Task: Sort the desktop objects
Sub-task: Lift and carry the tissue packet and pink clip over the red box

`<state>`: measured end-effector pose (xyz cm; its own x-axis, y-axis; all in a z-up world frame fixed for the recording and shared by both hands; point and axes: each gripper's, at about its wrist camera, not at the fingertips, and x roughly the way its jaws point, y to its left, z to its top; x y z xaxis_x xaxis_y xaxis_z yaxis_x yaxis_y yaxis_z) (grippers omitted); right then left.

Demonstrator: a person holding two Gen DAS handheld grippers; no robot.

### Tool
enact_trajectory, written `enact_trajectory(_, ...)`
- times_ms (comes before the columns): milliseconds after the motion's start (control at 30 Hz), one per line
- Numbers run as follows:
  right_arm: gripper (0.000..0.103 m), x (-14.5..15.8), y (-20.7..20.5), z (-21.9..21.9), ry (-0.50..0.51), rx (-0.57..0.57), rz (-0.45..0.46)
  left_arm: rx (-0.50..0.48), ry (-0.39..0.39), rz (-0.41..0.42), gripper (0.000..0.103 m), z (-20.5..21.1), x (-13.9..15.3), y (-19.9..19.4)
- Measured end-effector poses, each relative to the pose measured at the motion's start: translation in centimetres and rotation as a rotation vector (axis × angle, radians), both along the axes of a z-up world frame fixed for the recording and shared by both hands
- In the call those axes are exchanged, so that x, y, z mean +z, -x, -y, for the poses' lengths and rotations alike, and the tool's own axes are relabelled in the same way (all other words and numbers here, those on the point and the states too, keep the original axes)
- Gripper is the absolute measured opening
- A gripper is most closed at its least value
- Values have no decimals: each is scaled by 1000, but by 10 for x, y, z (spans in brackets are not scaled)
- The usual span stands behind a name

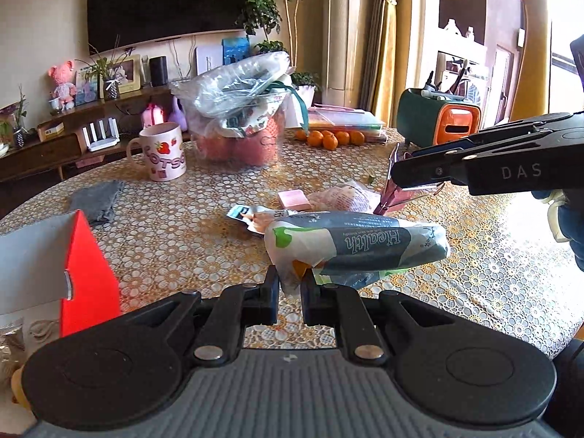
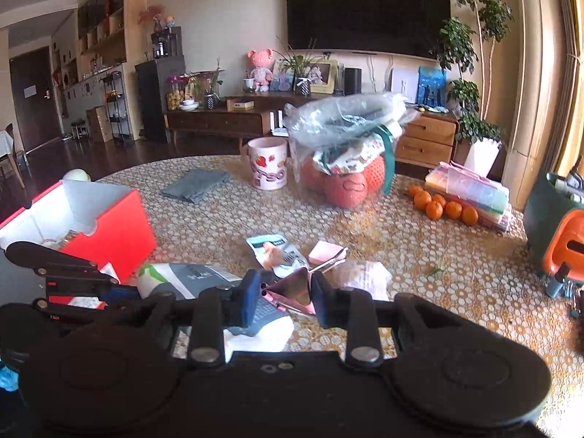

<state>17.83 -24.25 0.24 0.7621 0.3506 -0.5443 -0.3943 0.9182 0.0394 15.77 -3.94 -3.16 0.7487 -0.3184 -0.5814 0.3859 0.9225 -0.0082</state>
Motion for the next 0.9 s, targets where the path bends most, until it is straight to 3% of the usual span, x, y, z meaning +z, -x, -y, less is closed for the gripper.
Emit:
enact_trajectory(300,29,25,7,-54,6,72,44,71,-32,70,11,-49,30,18)
enact_trajectory(567,28,54,8,-121,-10,200,100,160,-53,118,11,-107,54,30)
enact_trajectory(900,28,63,-5,-228,-40,351,100,288,-95,120,10,-186,59,34)
